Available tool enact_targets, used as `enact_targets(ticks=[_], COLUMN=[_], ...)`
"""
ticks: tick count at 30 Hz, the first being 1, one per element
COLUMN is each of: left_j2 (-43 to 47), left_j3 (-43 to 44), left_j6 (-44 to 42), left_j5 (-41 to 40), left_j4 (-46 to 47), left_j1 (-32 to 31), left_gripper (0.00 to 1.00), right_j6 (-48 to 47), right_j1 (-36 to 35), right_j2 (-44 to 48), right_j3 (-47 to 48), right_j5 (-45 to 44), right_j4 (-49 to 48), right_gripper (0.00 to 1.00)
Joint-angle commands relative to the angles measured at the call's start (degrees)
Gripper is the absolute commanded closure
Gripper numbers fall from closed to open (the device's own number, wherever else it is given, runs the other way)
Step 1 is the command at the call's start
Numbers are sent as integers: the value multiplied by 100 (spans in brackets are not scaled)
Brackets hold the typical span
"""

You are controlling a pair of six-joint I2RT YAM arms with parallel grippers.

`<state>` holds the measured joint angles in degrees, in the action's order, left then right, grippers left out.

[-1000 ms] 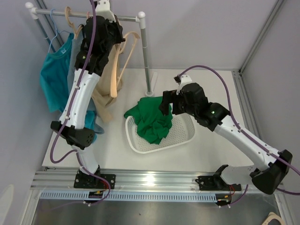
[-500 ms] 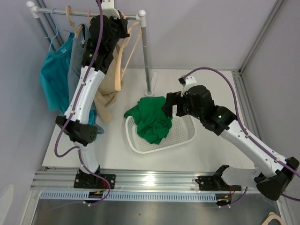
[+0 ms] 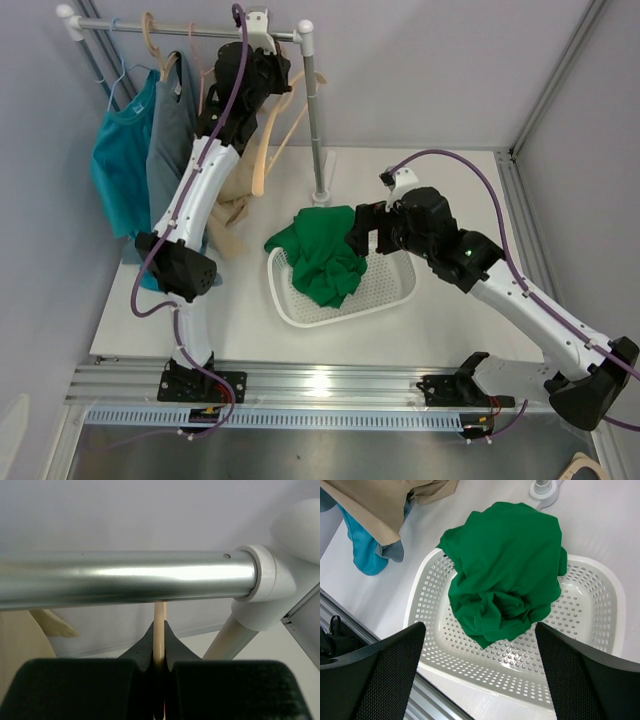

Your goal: Remove the t-shirt from the hanger

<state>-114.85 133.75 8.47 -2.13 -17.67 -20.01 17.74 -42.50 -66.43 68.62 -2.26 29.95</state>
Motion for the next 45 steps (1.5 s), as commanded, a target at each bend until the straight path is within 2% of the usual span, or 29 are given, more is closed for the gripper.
enact_targets(ticks=[1,5,8,9,11,13,16,21,25,26,30,45], left_j2=[314,533,1173,1393,1982,2220,2239,2274,1546,1335,500,94], left_j3=[-60,-121,-779,-1512,-2113,-2318,-2187,-2117,-853,-172,553,494], left_j6=[-100,-82,58,137,172,155,85,32,-56,-117,-162,-153], left_j5=[160,55,81,73,134,178,169,345,301,275,240,257], left_j4=[396,186,317,656,1018,1266,1143,1495,1057,829,712,1143], left_j1=[32,32,32,32,32,32,32,32,32,32,32,41], left_gripper=[99,99,99,99,99,99,99,99,99,99,99,99], right_j6=[-42,-34,-25,-25,-16,-7,-16,-33,-33,-33,-42,-165], right_j1=[23,23,31,23,31,31,31,31,31,31,23,40], right_j2=[192,219,201,184,105,43,25,-1,-27,-27,-10,-19], right_j3=[2,-24,-50,-50,-50,-42,-68,-94,-94,-94,-103,-121], right_j5=[103,138,165,165,339,402,455,481,586,613,692,771], right_j4=[-201,-262,-367,-394,-455,-473,-499,-561,-570,-596,-596,-535], right_gripper=[4,4,4,4,4,4,4,4,4,4,4,4])
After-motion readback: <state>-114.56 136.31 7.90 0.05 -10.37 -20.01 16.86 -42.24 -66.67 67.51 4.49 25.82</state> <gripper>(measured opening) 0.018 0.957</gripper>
